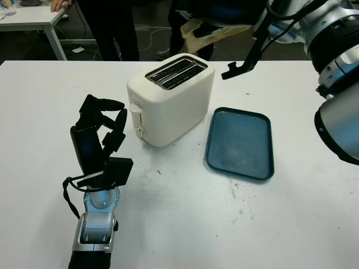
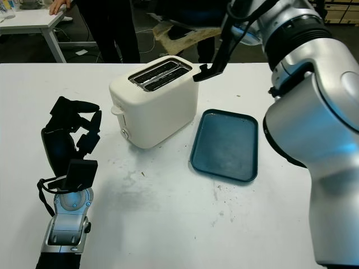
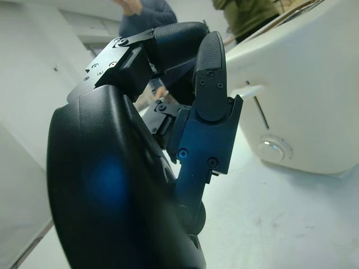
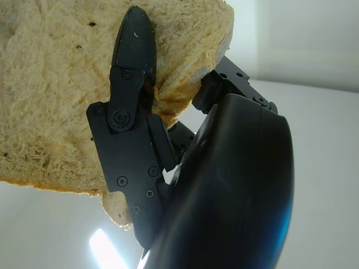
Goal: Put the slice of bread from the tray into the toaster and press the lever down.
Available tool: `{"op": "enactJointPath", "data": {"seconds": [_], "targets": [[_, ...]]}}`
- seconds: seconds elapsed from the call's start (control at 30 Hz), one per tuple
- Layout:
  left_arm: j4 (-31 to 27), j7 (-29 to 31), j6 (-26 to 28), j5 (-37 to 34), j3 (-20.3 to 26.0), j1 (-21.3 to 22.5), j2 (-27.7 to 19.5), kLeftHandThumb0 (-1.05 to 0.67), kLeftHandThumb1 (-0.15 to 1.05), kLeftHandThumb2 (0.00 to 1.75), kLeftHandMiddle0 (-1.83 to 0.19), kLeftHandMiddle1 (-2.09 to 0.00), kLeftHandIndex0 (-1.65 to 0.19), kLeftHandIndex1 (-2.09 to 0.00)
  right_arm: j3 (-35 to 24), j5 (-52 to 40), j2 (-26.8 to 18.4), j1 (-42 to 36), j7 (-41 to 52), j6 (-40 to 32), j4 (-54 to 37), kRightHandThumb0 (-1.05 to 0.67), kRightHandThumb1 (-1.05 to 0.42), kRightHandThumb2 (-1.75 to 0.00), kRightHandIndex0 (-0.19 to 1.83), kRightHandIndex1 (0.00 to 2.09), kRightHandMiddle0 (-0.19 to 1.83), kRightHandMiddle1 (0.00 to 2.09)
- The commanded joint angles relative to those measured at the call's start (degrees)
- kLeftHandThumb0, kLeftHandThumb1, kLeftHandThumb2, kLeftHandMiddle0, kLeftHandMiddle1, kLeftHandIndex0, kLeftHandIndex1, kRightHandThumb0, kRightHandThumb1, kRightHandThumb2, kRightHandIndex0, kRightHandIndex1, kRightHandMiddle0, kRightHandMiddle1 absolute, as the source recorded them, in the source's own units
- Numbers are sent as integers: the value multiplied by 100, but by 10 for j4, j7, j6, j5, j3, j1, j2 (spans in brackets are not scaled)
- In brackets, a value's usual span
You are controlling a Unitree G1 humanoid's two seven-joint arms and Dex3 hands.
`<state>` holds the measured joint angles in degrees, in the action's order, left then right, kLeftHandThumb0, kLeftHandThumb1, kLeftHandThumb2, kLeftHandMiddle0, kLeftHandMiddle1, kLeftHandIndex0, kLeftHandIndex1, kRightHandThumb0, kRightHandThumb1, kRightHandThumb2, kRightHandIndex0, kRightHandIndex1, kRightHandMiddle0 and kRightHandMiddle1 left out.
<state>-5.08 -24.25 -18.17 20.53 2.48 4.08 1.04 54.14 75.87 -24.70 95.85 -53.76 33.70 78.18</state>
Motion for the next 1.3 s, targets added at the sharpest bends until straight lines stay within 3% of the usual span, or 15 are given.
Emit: {"op": "enactJointPath", "data": {"seconds": [0.0, 0.1, 0.27, 0.5, 0.73, 1.27], "targets": [[-6, -3, 0, -1, 5, -7, -1, -47, 92, 29, -74, -175, -59, -143, -9, -22, 7, 4, 3, 10, 3, -64, -92, -61, 121, 175, 86, 175], [-6, -4, -1, 3, 7, -8, -2, -48, 92, 30, -74, -175, -59, -143, -31, -59, 18, -11, 36, 34, 6, -62, -92, -63, 119, 175, 81, 161], [-7, -4, -1, 3, 8, -7, -1, -49, 92, 30, -73, -175, -59, -142, -84, -133, 37, -39, 92, 84, 5, -58, -92, -48, 122, 175, 89, 174], [-10, -8, 3, 7, 9, -8, 1, -48, 92, 29, -73, -175, -60, -142, -105, -167, 52, -60, 150, 89, 3, -63, -92, -60, 122, 175, 91, 175], [-8, -6, -1, 3, 10, -7, 0, -48, 92, 29, -74, -175, -60, -144, -87, -149, 52, -71, 141, 101, 1, -61, -92, -63, 123, 175, 91, 175], [-13, -2, 4, -2, 10, -9, 2, -48, 92, 28, -73, -175, -60, -142, 24, -46, 24, -44, 60, 39, 5, -60, -92, -61, 122, 175, 89, 175]]}}
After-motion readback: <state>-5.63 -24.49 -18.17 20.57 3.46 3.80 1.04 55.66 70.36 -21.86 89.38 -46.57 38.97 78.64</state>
